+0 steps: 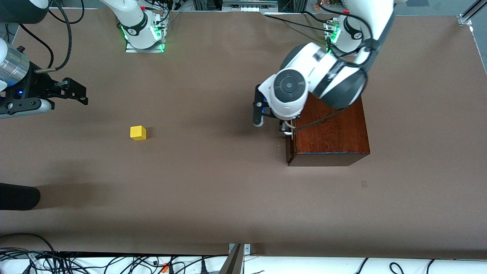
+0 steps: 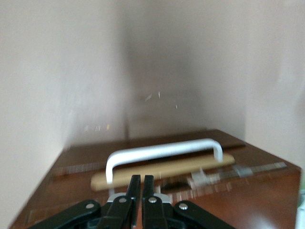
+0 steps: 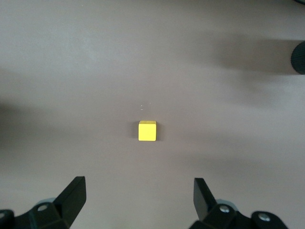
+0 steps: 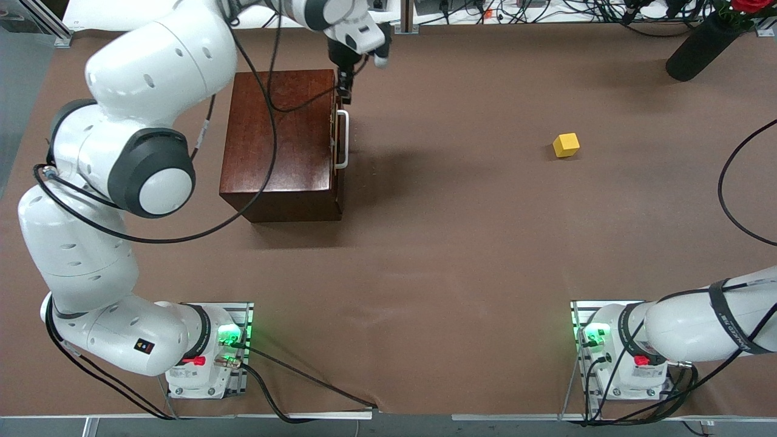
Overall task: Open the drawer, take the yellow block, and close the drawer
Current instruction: 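Push the drawer shut into the wooden box with the left gripper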
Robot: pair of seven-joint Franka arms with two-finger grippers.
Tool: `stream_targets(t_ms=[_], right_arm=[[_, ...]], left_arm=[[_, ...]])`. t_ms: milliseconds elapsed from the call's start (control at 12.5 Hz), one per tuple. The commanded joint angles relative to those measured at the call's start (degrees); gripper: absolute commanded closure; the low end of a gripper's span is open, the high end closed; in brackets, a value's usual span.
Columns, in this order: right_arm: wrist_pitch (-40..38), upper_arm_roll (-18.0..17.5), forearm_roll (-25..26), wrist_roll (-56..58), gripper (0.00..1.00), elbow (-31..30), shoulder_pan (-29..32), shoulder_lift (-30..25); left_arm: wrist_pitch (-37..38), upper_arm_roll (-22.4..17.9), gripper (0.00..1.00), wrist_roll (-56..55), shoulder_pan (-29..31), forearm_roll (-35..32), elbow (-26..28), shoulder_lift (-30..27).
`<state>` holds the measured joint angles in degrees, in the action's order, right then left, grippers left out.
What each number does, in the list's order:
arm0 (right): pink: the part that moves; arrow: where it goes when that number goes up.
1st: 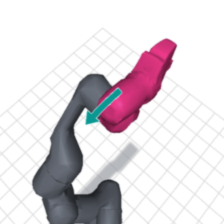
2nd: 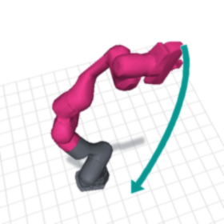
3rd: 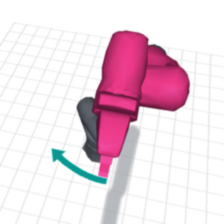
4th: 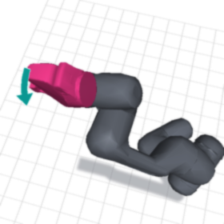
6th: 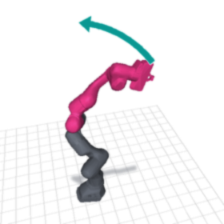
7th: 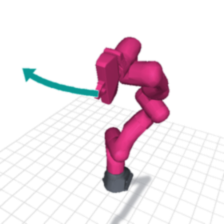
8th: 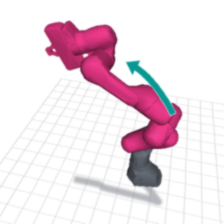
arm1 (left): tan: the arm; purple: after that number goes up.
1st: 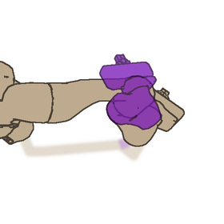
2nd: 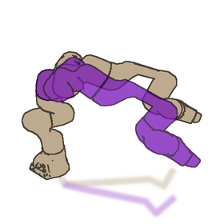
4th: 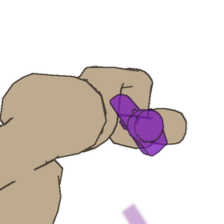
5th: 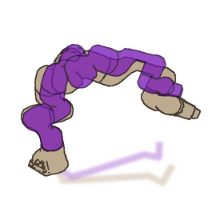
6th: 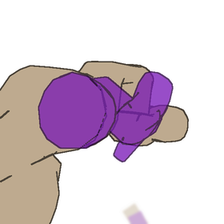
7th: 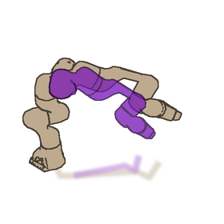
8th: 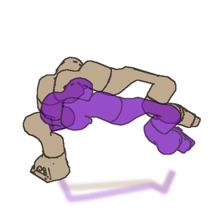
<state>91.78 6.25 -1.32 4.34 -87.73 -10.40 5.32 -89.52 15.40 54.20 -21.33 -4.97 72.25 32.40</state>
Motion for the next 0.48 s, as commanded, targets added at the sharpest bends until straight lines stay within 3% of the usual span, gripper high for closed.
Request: stream_targets(t_ms=[0,401], right_arm=[[-1.5,0.0,0.1,-0.9,0.0,1.6,0.2,0.6],[-1.5,0.1,0.1,-0.9,0.0,1.6,0.3,0.6]], left_arm=[[4.0,0.5,0.0,-6.4,5.9,1.7,-2.8,-2.2],[7.6,-1.9,0.0,-23.0,12.2,0.1,-2.6,-6.5]])
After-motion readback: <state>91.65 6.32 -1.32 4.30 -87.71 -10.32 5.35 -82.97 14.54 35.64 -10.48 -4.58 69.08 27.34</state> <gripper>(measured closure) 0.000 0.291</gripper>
